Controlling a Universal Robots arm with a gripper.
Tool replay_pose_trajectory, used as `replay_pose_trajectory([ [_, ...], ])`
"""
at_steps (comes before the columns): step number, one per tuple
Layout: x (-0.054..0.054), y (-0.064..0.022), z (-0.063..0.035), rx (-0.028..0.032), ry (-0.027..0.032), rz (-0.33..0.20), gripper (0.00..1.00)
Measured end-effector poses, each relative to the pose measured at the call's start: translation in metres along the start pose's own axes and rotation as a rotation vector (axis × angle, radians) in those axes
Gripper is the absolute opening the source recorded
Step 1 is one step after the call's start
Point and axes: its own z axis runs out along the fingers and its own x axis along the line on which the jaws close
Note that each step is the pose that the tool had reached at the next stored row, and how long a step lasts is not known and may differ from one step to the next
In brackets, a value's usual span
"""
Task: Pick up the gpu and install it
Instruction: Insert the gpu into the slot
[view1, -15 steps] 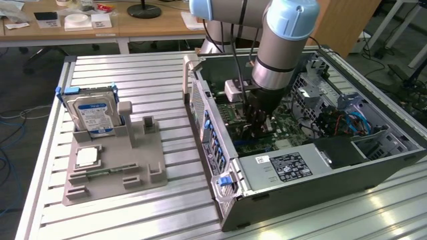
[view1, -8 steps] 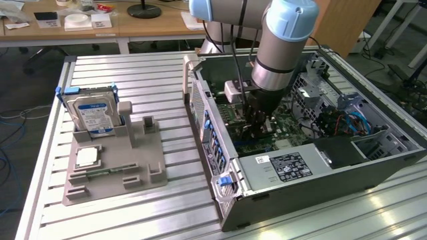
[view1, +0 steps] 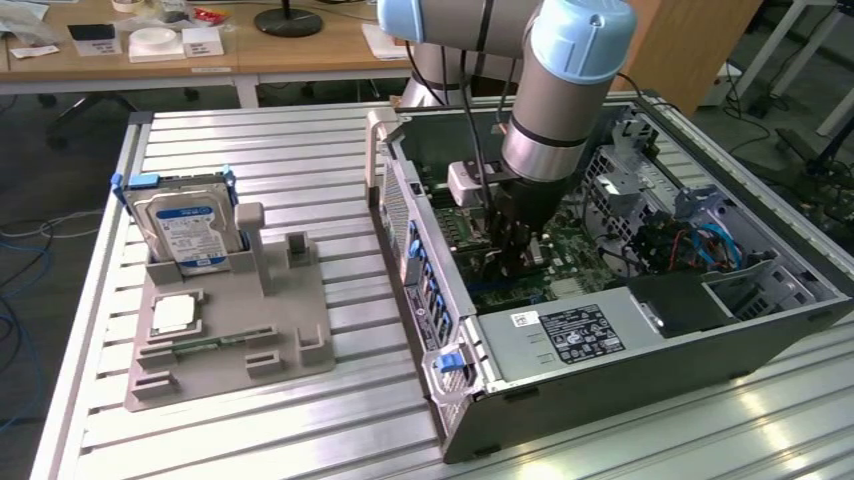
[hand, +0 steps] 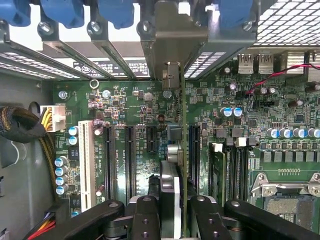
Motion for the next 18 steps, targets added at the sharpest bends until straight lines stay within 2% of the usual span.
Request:
replay_pose_trajectory([
  [11, 0.0, -0.0024, 0.0, 0.0, 0.0001, 0.023, 0.28],
  [18, 0.0001, 0.0004, 0.0002, 0.0001, 0.0, 0.022, 0.28],
])
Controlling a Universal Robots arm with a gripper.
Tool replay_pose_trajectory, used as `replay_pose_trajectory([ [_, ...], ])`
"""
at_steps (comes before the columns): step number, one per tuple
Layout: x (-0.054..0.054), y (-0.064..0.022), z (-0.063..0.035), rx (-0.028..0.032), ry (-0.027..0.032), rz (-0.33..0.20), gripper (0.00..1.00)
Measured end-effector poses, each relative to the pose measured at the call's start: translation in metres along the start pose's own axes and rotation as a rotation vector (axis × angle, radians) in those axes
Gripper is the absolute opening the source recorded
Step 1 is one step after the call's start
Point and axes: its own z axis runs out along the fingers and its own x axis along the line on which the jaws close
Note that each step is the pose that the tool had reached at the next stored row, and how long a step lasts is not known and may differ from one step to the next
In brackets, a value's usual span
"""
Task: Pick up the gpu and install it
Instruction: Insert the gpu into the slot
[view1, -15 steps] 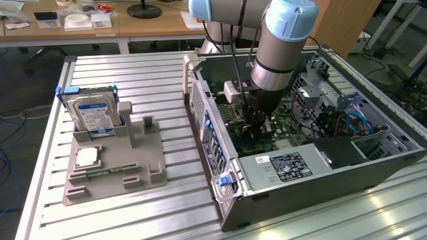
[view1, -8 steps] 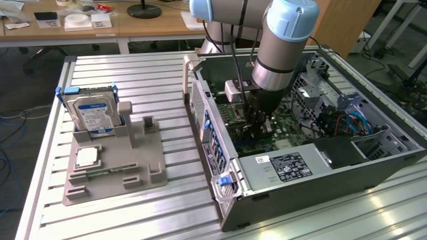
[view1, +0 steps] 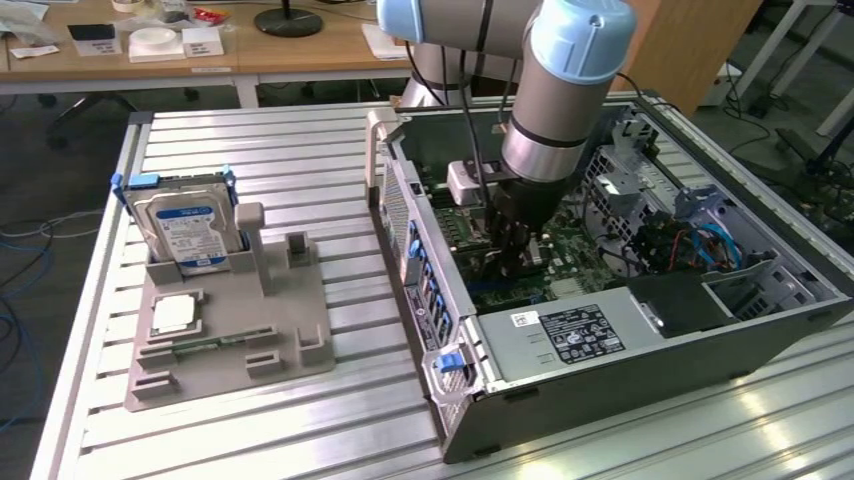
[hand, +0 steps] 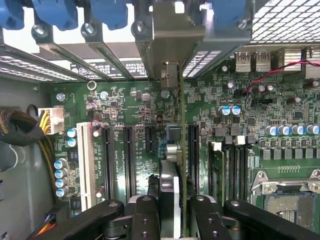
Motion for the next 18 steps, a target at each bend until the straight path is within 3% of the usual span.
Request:
replay_pose_trajectory([
  [5, 0.0, 0.0002, 0.0018, -0.0002, 0.0004, 0.0, 0.28],
  [11, 0.0, 0.0003, 0.0122, -0.0011, 0.0008, 0.0, 0.28],
  [12, 0.0, 0.0002, 0.016, -0.001, 0.0004, 0.0, 0.28],
  [13, 0.0, 0.0007, 0.0175, 0.002, -0.005, 0.0, 0.28],
  [14, 0.0, 0.0011, 0.0141, 0.0053, -0.0028, 0.0, 0.42],
  [18, 0.0, 0.0019, -0.0021, 0.0123, -0.0027, 0.0, 0.42],
])
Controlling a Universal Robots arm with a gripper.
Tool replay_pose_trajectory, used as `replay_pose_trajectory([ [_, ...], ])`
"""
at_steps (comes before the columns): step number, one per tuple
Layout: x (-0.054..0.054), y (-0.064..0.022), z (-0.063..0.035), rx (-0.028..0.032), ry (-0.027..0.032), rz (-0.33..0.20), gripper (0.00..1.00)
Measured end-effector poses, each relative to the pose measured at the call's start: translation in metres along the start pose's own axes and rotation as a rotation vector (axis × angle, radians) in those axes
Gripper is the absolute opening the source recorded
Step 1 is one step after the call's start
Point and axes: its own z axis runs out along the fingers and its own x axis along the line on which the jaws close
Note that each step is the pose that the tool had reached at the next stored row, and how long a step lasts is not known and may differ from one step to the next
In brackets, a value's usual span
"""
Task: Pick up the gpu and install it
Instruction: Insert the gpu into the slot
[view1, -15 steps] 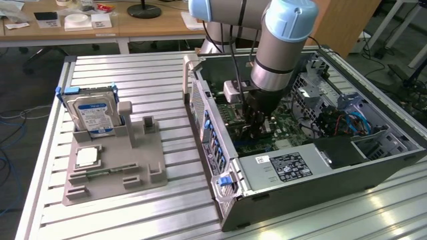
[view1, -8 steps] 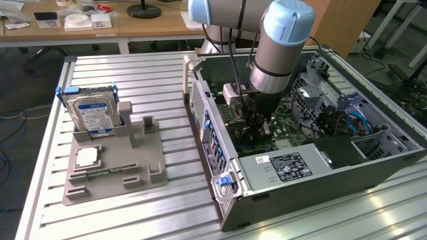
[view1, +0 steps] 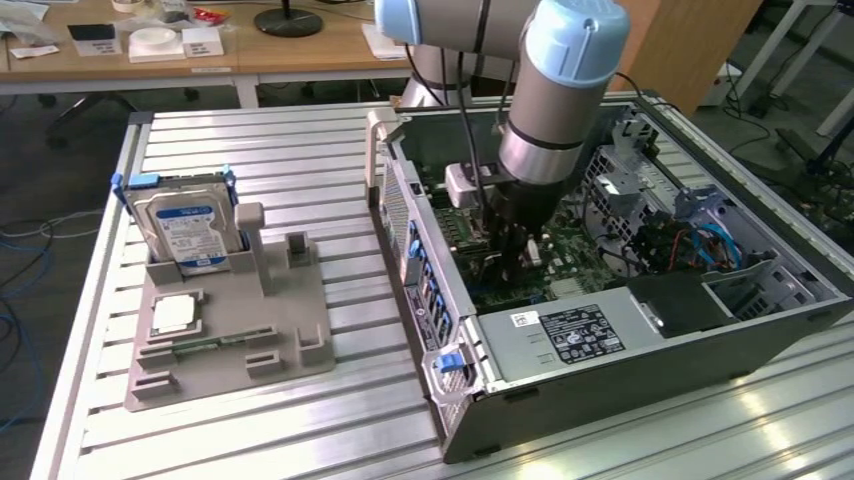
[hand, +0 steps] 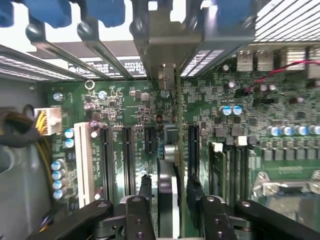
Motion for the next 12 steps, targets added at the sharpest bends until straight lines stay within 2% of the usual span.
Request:
replay_pose_trajectory([
  [10, 0.0, -0.0003, -0.045, 0.004, -0.0002, 0.0, 0.42],
  [12, 0.0, -0.0003, -0.0475, 0.0042, -0.0004, 0.0, 0.42],
])
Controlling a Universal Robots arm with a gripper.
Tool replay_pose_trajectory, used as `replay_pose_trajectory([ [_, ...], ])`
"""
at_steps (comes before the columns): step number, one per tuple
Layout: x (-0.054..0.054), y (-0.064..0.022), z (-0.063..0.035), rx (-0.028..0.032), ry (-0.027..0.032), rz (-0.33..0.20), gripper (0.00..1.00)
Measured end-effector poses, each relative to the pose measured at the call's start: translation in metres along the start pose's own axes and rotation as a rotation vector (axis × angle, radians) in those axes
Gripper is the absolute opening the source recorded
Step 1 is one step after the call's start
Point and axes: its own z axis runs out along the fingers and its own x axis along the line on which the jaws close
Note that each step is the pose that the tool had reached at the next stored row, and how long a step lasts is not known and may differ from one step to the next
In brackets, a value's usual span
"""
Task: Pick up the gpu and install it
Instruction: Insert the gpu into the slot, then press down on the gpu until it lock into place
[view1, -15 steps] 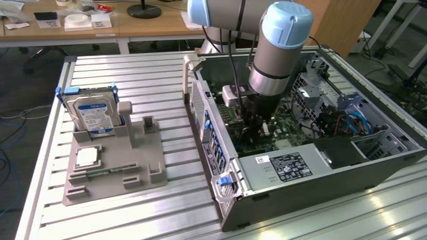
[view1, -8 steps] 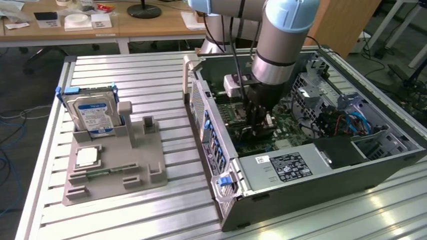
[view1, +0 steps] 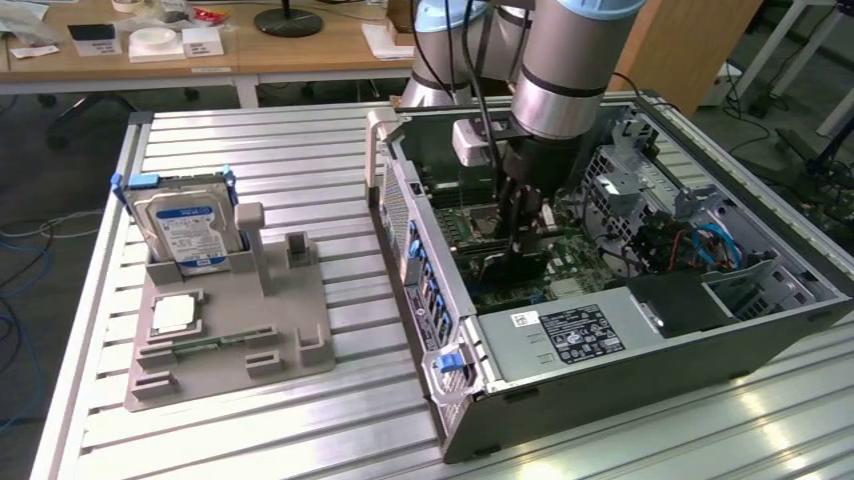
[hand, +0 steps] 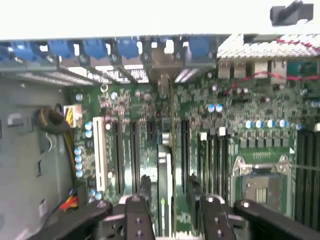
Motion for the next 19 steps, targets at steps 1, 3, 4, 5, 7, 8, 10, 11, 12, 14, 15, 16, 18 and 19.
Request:
replay_pose_trajectory([
  [1, 0.0, 0.0, 0.0, 0.0, -0.0002, 0.0, 0.42],
  [3, 0.0, 0.0, 0.0, 0.0, -0.0001, 0.0, 0.4],
  [4, 0.0, 0.0, -0.0001, 0.0, 0.0, 0.0, 0.34],
  [5, 0.0, 0.0, -0.0001, -0.0001, 0.0001, 0.0, 0.28],
  [7, 0.0, 0.0, -0.0001, -0.0001, 0.0001, 0.0, 0.28],
  [8, 0.0, 0.0, -0.0001, -0.0001, 0.0001, 0.0, 0.22],
  [10, 0.0, 0.0, -0.0001, -0.0001, 0.0001, 0.0, 0.11],
  [11, 0.0, 0.0, -0.0001, -0.0001, 0.0001, 0.0, 0.11],
  [12, 0.0, 0.0, -0.0001, -0.0001, 0.0001, 0.0, 0.11],
  [14, 0.0, 0.0, -0.0001, -0.0001, 0.0, 0.0, 0.11],
  [15, 0.0, 0.0, -0.0001, -0.0001, 0.0001, 0.0, 0.11],
  [16, 0.0, 0.0, -0.0001, -0.0001, 0.0001, 0.0, 0.11],
  [18, 0.0, 0.0, -0.0001, -0.0001, 0.0001, 0.0, 0.11],
  [19, 0.0, 0.0, -0.0001, -0.0001, 0.0001, 0.0, 0.11],
])
